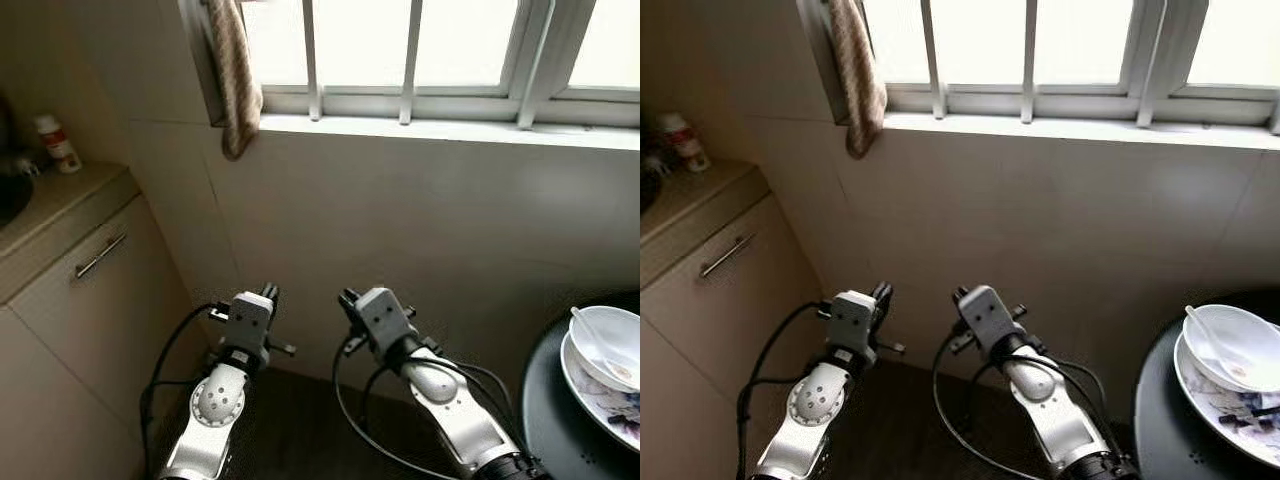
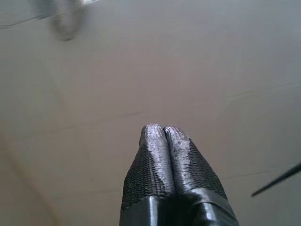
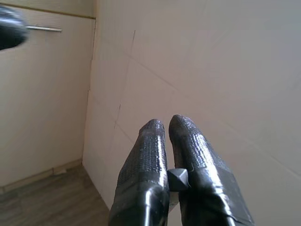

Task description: Kitchen organization

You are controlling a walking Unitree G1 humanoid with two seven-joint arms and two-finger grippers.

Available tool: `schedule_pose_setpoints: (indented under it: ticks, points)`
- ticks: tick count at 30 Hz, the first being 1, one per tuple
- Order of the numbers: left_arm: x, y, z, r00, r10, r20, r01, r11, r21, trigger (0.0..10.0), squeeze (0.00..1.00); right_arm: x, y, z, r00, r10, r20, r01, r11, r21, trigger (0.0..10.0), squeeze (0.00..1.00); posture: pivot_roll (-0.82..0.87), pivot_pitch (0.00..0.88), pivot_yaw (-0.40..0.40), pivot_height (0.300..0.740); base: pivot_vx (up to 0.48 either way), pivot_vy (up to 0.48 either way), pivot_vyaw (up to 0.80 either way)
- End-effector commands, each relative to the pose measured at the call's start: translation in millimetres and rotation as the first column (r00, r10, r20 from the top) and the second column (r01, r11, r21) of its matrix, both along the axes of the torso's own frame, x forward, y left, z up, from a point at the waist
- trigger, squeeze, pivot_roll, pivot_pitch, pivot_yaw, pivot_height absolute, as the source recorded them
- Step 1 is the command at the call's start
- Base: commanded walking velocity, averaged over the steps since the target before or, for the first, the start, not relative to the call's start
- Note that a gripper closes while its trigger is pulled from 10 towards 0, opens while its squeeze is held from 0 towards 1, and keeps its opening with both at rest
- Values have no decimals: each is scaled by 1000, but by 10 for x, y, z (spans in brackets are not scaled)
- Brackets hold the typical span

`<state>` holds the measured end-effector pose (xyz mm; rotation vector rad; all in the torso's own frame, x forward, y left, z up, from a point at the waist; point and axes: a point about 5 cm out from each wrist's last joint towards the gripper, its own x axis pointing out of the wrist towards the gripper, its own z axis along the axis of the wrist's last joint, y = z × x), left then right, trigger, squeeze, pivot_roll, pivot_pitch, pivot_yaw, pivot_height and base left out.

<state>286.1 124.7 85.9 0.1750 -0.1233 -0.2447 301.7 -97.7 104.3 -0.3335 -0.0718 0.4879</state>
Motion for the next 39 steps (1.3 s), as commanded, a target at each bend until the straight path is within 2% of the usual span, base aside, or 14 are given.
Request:
schedule_pose_setpoints:
  ticks: [1,6,16,21,24,25,29,31,35,39]
  points:
    - [-8,71,-9,1000,19,0,-19,1000,7,10000,0,9,94,40,1000,19,13,-19,999,39,10000,0,-104,0,44,740,0,461,800]
    - [-16,69,19,1000,14,27,-14,1000,8,10000,0,86,26,176,996,-38,85,34,998,54,10000,0,-104,0,44,740,0,0,800]
    - [-4,80,91,998,24,61,-24,1000,6,10000,0,143,37,431,975,-45,215,34,998,55,10000,0,-100,0,41,740,0,0,800]
    - [37,112,257,991,54,125,-52,998,-18,10000,0,187,91,788,934,-39,355,5,995,95,10000,0,-99,0,42,740,0,0,800]
    - [49,111,318,987,59,149,-56,998,-21,10000,0,191,109,894,919,-35,392,-8,994,109,10000,0,-99,0,42,740,0,0,800]
    - [70,106,418,981,63,181,-57,998,-38,10000,0,188,138,1037,897,-25,441,-29,993,117,10000,0,-97,0,43,740,0,0,800]
    - [112,110,623,968,78,240,-61,995,-80,10000,0,169,194,1248,859,-16,512,-61,989,134,10000,0,-93,0,41,740,62,0,800]
    - [117,107,664,964,77,254,-58,995,-82,10000,0,163,202,1287,851,-18,525,-65,988,140,10000,0,-91,0,41,740,274,0,800]
    - [113,84,782,955,61,291,-39,996,-82,10000,0,128,223,1462,809,-25,588,-80,985,153,10000,0,-90,0,43,740,351,0,800]
    - [114,63,839,953,57,297,-32,996,-87,10000,0,147,253,1632,789,-45,613,-93,977,191,10000,0,-96,0,45,740,385,0,800]
